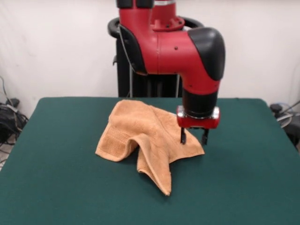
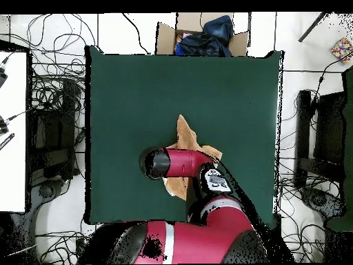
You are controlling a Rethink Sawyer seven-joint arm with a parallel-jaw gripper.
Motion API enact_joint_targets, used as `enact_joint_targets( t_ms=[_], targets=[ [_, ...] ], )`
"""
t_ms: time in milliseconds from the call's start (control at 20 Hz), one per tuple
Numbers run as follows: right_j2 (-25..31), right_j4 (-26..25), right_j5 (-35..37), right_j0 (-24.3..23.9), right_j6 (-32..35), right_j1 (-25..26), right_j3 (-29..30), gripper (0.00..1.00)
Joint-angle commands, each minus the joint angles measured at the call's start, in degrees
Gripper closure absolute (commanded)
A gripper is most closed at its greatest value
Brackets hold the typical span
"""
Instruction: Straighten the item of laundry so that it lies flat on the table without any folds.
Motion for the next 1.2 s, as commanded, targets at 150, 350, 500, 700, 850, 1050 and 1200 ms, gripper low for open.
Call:
enact_joint_targets(
  t_ms=[150, 350, 500, 700, 850, 1050, 1200],
  targets=[
    [-7.69, 4.47, -7.56, 4.22, 15.34, 9.12, -6.68, 0.00],
    [-13.72, 6.15, -9.62, 7.88, 16.06, 14.52, -12.29, 0.00],
    [-16.79, 7.52, -10.40, 9.78, 16.42, 17.22, -14.95, 0.00],
    [-10.06, 7.71, -9.89, 3.74, 11.02, 16.15, -13.36, 1.00],
    [-8.20, 7.79, -7.84, 1.87, 9.74, 15.14, -12.57, 1.00],
    [-5.00, 7.24, -8.62, -1.18, 8.72, 13.83, -10.66, 1.00],
    [-3.44, 6.42, -6.97, -2.77, 7.42, 12.82, -10.26, 1.00]
  ],
)
